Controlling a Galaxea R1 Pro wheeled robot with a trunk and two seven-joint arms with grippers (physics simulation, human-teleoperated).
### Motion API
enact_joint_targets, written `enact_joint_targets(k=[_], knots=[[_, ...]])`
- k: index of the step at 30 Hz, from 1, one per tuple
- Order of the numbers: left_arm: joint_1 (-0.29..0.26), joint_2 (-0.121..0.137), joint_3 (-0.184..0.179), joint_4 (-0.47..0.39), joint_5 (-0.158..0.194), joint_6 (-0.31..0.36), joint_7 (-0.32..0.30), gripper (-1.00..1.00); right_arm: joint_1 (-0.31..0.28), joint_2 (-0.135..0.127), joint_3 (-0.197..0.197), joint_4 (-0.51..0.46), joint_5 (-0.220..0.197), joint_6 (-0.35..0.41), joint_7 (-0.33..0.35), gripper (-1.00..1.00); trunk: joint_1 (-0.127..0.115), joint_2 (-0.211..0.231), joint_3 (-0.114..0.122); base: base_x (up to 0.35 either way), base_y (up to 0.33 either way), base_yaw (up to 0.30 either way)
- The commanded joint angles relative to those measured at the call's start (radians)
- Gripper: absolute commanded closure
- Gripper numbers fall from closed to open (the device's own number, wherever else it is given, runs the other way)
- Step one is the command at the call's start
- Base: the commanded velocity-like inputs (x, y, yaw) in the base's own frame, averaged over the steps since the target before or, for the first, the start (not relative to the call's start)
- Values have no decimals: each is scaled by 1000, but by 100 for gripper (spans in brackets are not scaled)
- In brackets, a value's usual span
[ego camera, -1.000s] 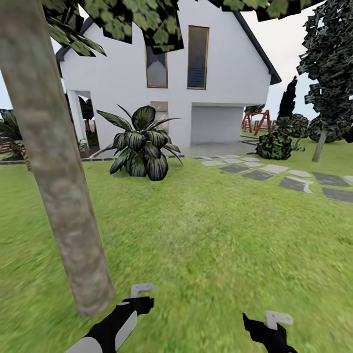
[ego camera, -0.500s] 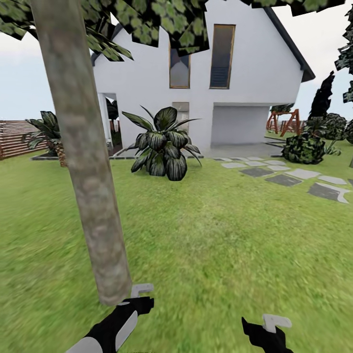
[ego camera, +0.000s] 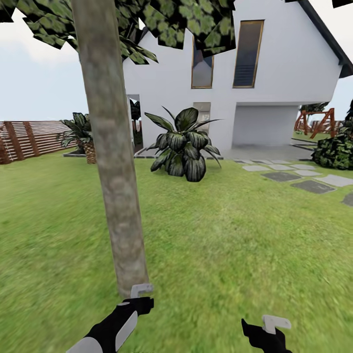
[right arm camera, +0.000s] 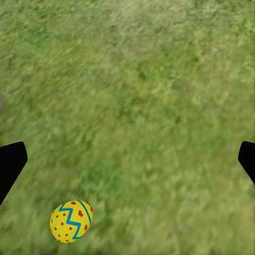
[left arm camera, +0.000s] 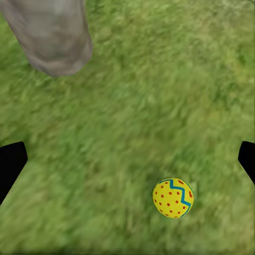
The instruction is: Take the three Easter eggs out of the wicker basket on the lawn in the garden, then place them on the lawn next to a single tree (choose any tree) so that all three eggs are next to the same tree and none are left in the basket.
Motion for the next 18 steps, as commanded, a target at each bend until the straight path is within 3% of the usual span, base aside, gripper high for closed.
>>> enact_joint_targets(k=[1, 7, 18], knots=[[-1, 1, -8, -1, 9, 4, 8, -100, 0, 1, -4, -2, 6, 5, 8, -100, -4, 6, 2, 0, 0, 269], [-1, 1, -8, -1, 8, 4, 8, -100, 0, 1, -2, -2, 6, 5, 9, -100, -27, 48, 21, 0, 0, 144], [-1, 1, -8, -1, 9, 4, 8, -100, 0, 1, 9, -2, 6, 5, 9, -100, -69, 125, 55, 0, 0, 12]])
